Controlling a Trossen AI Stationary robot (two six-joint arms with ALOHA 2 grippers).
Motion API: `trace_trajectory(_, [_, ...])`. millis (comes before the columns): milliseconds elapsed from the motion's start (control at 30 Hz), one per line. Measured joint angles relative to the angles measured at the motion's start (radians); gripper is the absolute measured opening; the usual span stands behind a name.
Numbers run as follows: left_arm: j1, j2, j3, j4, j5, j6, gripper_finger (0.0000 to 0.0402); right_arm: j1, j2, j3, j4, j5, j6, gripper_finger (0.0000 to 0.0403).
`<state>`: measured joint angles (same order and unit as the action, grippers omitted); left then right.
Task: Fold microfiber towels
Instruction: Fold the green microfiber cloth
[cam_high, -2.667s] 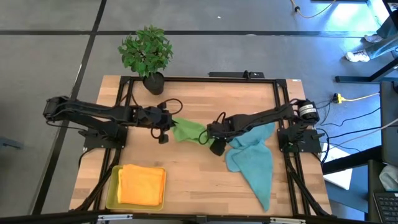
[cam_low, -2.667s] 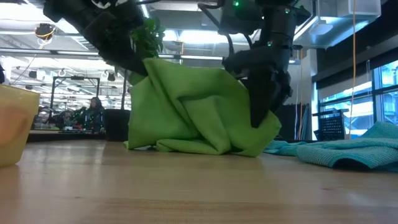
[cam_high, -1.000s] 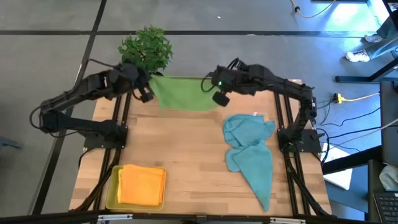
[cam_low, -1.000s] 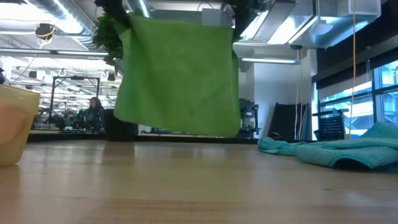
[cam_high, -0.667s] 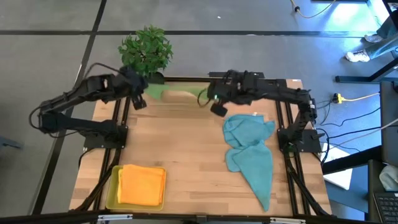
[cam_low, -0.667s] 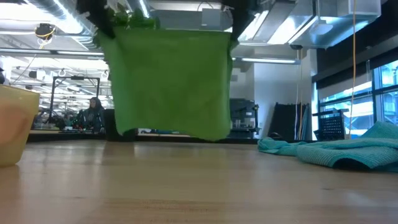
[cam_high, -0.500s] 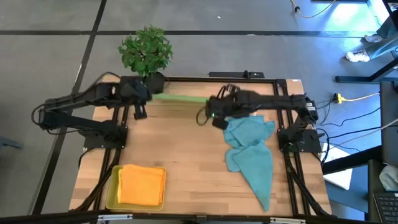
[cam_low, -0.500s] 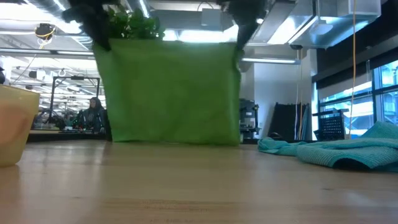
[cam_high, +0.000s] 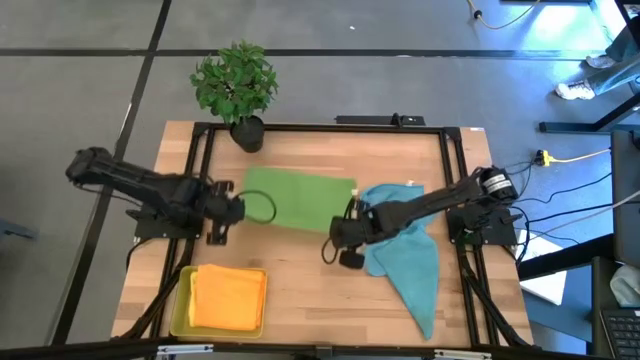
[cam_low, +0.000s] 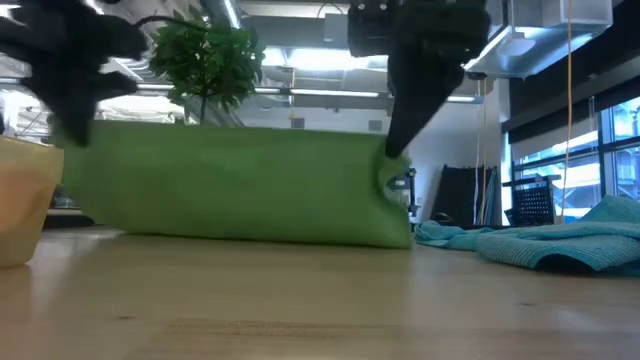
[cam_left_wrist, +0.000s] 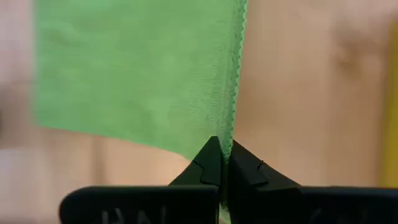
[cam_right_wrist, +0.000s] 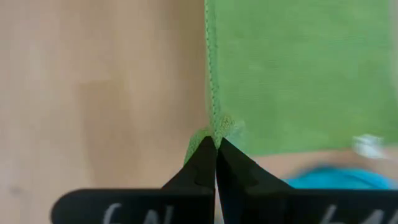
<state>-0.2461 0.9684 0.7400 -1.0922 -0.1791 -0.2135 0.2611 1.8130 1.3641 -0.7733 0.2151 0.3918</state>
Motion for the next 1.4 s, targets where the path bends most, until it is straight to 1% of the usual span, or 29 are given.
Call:
trace_trajectory(100, [-0.114,0.0,-0.027,0.033,0.036,-0.103,0.0,0.033,0.0,-0.056,0.113,-0.056,0.02,0.0004])
trace_trajectory(267, [-0.256,0.0,-0.03,0.069,0.031,-0.191,0.0,0.061,0.0,-0.074,0.135,-0.062,0.053,0.0005])
trace_trajectory(333, [-0.292,0.0,-0.03,0.088,0.032,-0.217,0.0,0.065,0.0,-0.074,0.137,-0.076,0.057,0.0005])
trace_trajectory(400, [-0.321,0.0,-0.03,0.107,0.041,-0.251,0.0,0.071,0.0,-0.074,0.142,-0.131,0.057,0.0006])
trace_trajectory(500, [-0.355,0.0,-0.03,0.119,0.091,-0.294,0.0,0.078,0.0,-0.074,0.158,-0.209,0.036,0.0006])
trace_trajectory(567, [-0.374,0.0,-0.03,0.116,0.098,-0.292,0.0,0.088,0.0,-0.074,0.159,-0.213,-0.009,0.0006])
trace_trajectory(633, [-0.383,0.0,-0.03,0.106,0.08,-0.253,0.0,0.091,0.0,-0.065,0.145,-0.213,-0.037,0.0006])
trace_trajectory(700, [-0.382,0.0,-0.03,0.077,0.026,-0.221,0.0,0.084,0.0,-0.05,0.126,-0.212,-0.054,0.0006])
trace_trajectory(767, [-0.373,0.0,-0.03,0.03,-0.079,-0.204,0.0,0.066,0.0,-0.039,0.098,-0.183,-0.06,0.0006])
trace_trajectory(833, [-0.36,0.0,-0.03,-0.009,-0.153,-0.203,0.0,0.047,0.0,-0.021,0.048,-0.133,-0.061,0.0007])
trace_trajectory(933, [-0.333,0.0,-0.03,-0.041,-0.213,-0.196,0.0,0.018,-0.001,-0.002,-0.02,-0.036,-0.06,0.0007])
trace_trajectory(1000, [-0.309,-0.005,-0.03,-0.046,-0.229,-0.2,0.0,-0.005,-0.001,0.004,-0.055,0.023,-0.061,0.0007])
trace_trajectory(1067, [-0.279,-0.009,-0.03,-0.049,-0.23,-0.227,0.0,-0.03,-0.001,0.007,-0.063,0.05,-0.061,0.0007])
trace_trajectory(1233, [-0.195,-0.008,-0.03,-0.045,-0.197,-0.315,0.0,-0.088,-0.001,0.007,-0.063,0.05,-0.063,0.0007])
trace_trajectory(1400, [-0.105,0.006,-0.03,-0.045,-0.208,-0.385,0.0,-0.128,-0.001,0.007,-0.056,0.05,-0.085,0.0007])
